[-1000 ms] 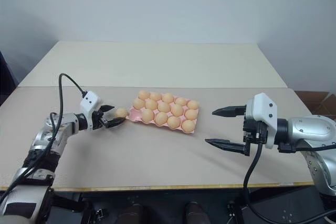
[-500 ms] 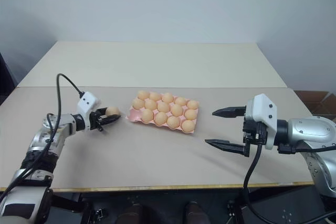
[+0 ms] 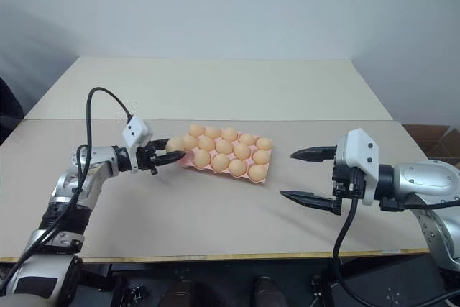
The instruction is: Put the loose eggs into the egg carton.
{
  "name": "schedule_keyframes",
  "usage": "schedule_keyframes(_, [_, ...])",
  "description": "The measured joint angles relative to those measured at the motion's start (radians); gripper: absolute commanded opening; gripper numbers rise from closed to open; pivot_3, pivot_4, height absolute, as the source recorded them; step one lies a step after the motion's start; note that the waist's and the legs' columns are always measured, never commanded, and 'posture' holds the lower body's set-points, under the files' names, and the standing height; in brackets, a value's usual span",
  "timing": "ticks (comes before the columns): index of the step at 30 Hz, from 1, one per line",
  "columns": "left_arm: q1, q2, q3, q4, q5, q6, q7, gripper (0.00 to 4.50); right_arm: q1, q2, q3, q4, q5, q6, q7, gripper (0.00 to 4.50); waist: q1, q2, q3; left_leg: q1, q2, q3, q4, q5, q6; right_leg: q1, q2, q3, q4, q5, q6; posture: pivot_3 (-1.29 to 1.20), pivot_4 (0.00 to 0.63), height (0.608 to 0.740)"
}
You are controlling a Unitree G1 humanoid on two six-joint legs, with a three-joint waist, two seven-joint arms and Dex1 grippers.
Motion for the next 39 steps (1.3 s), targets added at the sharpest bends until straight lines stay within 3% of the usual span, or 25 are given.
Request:
schedule_keyframes(4, [-0.003, 0.000, -0.006, 0.012, 0.001, 0.003, -0.004, 4.42, 0.005, 0.000, 0.000, -0.007, 0.001, 0.001, -0.008, 4.50, 0.001, 0.000, 0.000, 0.000, 0.000, 0.000, 0.000, 0.000, 0.000, 0.000, 0.000, 0.000, 0.000, 0.000, 0.000, 0.00, 0.150, 0.740])
schedule_keyframes(5, [-0.003, 0.002, -0.006, 0.012, 0.001, 0.003, -0.004, 4.48, 0.006, 0.000, 0.000, -0.009, 0.002, 0.001, -0.008, 4.50, 0.001, 0.000, 0.000, 0.000, 0.000, 0.000, 0.000, 0.000, 0.000, 0.000, 0.000, 0.000, 0.000, 0.000, 0.000, 0.00, 0.150, 0.740])
schedule_keyframes(11, [0.029, 0.049, 0.023, -0.072, -0.013, 0.017, 0.007, 4.48, 0.007, 0.000, 0.000, -0.015, 0.007, 0.001, -0.014, 4.50, -0.002, 0.000, 0.000, 0.000, 0.000, 0.000, 0.000, 0.000, 0.000, 0.000, 0.000, 0.000, 0.000, 0.000, 0.000, 0.00, 0.150, 0.740])
schedule_keyframes(16, [0.138, 0.172, 0.118, -0.255, -0.105, 0.094, -0.040, 4.48, 0.003, 0.000, 0.002, -0.012, 0.007, 0.001, -0.012, 4.50, -0.010, 0.000, 0.000, 0.000, 0.001, 0.000, 0.000, 0.000, 0.000, -0.001, 0.000, 0.000, 0.000, 0.000, 0.000, 0.00, 0.150, 0.740])
schedule_keyframes(22, [0.382, 0.349, 0.304, -0.432, -0.218, 0.188, -0.114, 4.48, -0.004, 0.000, 0.005, 0.011, 0.006, -0.001, 0.001, 4.50, -0.020, 0.000, 0.000, 0.001, 0.001, 0.000, 0.000, 0.000, 0.000, -0.001, 0.000, 0.000, 0.000, -0.003, -0.005, 0.00, 0.150, 0.740])
schedule_keyframes(33, [0.773, 0.379, 0.690, -0.777, -0.402, 0.382, -0.106, 4.48, -0.030, 0.002, 0.024, 0.069, 0.005, -0.013, 0.042, 4.50, -0.013, 0.000, 0.000, 0.001, 0.001, 0.001, 0.000, 0.000, 0.000, -0.002, -0.001, 0.000, -0.001, -0.004, -0.007, 0.00, 0.150, 0.740])
schedule_keyframes(39, [0.831, 0.379, 0.755, -0.855, -0.458, 0.437, -0.072, 4.48, -0.036, 0.002, 0.039, 0.082, 0.005, -0.014, 0.056, 4.50, -0.007, 0.000, 0.000, 0.001, 0.001, 0.001, 0.000, 0.000, 0.000, -0.002, -0.001, 0.000, -0.001, -0.005, -0.007, 0.00, 0.150, 0.740])
